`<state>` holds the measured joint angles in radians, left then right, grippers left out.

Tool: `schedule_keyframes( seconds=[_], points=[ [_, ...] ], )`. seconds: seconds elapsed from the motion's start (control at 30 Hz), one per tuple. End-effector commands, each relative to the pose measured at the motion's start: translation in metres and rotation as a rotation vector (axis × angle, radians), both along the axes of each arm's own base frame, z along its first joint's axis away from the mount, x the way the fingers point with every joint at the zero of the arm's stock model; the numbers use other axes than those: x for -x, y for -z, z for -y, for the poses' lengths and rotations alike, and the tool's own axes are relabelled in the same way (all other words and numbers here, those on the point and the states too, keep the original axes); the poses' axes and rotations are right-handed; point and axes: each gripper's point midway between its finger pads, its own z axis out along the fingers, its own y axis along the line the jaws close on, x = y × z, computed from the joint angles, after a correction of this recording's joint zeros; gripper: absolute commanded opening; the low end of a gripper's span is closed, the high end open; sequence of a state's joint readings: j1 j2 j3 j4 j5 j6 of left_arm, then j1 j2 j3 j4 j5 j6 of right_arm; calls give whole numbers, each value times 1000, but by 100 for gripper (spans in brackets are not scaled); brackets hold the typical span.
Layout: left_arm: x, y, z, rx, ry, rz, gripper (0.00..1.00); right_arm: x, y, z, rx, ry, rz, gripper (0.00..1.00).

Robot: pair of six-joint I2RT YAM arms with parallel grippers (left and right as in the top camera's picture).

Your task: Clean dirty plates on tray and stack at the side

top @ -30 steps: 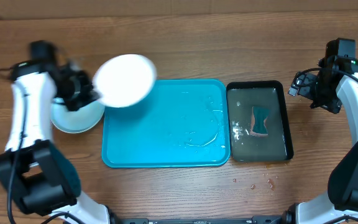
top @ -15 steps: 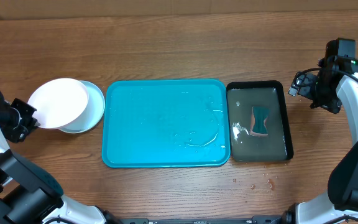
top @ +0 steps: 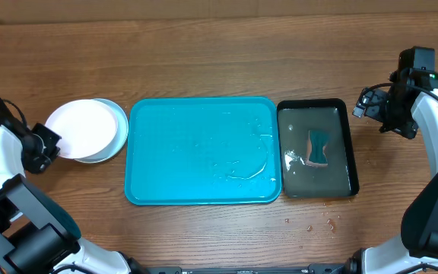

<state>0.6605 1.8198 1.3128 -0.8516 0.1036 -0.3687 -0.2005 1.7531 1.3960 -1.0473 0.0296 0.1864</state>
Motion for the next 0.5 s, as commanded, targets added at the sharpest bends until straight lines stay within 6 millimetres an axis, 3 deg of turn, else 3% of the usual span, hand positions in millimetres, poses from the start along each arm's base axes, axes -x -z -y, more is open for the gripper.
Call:
schedule_keyframes(
  seconds=[0.0,0.17,0.33,0.47],
  points=[
    [1,13,6,10,-8,-4,4,-4,-7,2,6,11,23,100],
    [-3,18,6,-1,-5,17,5,-4,-7,2,6,11,23,100],
    [-15,14,21,81,31,87,46,-4,-7,2,6,11,23,100],
    [-22,13,36,109,86,102,59,-4,-7,2,6,11,23,100]
  ],
)
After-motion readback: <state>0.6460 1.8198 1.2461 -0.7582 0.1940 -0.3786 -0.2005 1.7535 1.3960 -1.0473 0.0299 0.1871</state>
